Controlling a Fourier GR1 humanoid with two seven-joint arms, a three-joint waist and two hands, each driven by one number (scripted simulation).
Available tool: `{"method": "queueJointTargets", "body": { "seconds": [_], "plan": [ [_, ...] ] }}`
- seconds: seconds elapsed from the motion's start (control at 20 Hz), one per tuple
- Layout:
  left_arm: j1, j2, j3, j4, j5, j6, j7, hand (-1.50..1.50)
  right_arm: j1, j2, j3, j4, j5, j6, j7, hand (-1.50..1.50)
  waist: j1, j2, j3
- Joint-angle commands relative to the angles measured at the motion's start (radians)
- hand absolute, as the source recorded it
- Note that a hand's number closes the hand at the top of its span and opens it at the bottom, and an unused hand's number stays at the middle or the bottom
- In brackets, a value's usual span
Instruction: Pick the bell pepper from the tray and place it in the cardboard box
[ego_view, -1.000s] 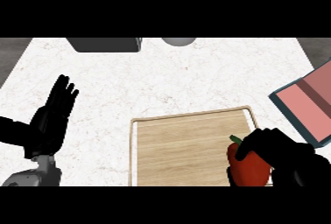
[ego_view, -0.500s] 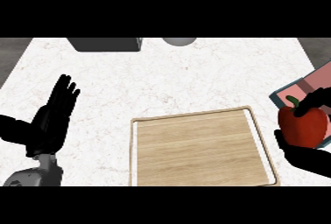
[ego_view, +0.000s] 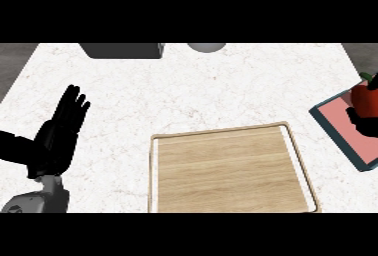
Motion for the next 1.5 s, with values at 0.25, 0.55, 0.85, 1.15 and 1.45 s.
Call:
{"method": "queueJointTargets", "body": {
  "seconds": [0.25, 0.55, 0.85, 1.15, 1.45],
  "plan": [
    [0.008, 0.002, -0.019, -0.061, -0.016, 0.007, 0.050, 0.00, -0.057, -0.128, 0.002, 0.436, 0.122, -0.066, -0.227, 1.50, 0.019, 0.002, 0.001],
    [0.024, -0.023, -0.034, -0.027, -0.017, -0.009, -0.007, 0.00, -0.098, -0.156, 0.051, 0.667, 0.154, 0.088, -0.215, -1.50, 0.016, 0.002, 0.000],
    [-0.010, -0.014, -0.002, 0.018, -0.010, -0.007, -0.014, 0.00, -0.218, -0.103, -0.087, 0.862, 0.050, -0.201, -0.448, -1.50, 0.010, 0.005, 0.002],
    [-0.021, -0.012, -0.001, 0.011, -0.018, 0.004, 0.001, 0.00, -0.275, -0.048, -0.229, 0.846, -0.156, -0.288, -0.625, -1.50, 0.001, 0.001, 0.002],
    [0.056, 0.000, 0.016, -0.005, -0.001, -0.024, -0.032, 0.00, -0.306, -0.037, -0.382, 0.850, -0.416, -0.072, -0.570, -1.50, -0.011, -0.008, 0.000]
  ]
}}
